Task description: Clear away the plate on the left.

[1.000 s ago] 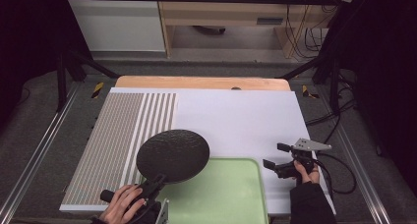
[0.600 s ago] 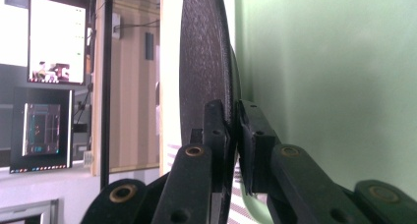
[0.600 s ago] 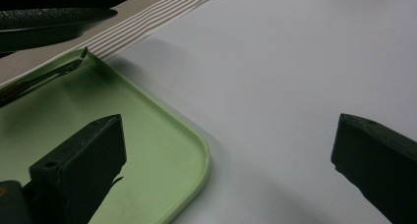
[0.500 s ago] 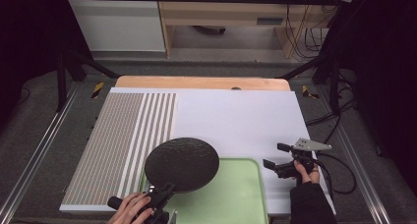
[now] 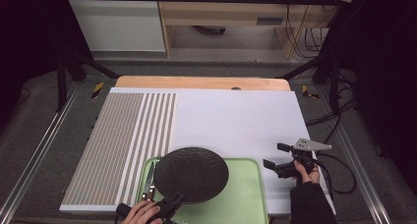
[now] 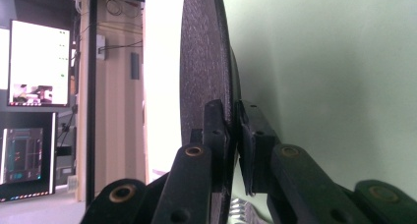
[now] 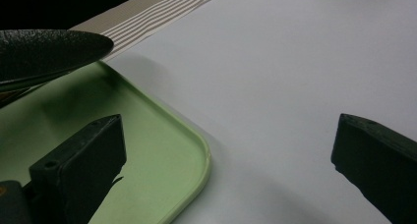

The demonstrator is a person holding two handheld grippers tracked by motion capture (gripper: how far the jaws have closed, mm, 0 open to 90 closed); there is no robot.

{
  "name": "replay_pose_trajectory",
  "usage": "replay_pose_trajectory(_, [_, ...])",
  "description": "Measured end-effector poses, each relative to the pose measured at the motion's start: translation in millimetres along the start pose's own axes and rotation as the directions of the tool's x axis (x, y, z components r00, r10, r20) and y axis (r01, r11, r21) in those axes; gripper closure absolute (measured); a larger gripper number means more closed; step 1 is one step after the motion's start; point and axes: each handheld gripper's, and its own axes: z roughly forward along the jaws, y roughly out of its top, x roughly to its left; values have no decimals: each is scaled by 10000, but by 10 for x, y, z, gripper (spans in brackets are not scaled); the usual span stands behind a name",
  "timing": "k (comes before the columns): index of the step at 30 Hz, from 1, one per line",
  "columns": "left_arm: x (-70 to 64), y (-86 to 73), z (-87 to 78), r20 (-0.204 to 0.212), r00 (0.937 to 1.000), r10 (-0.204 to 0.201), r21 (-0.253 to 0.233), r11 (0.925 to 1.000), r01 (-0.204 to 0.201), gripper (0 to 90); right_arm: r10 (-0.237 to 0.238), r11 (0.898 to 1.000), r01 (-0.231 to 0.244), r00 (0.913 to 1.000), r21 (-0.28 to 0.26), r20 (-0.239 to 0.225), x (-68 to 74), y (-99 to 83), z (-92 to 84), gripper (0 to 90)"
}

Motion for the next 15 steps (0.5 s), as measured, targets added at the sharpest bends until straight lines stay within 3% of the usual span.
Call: replay_pose_trajectory(15, [-109, 151, 29, 530, 9985, 115, -400, 9992, -94, 825, -1, 10000, 1, 10000, -21, -4, -1, 2, -5, 3])
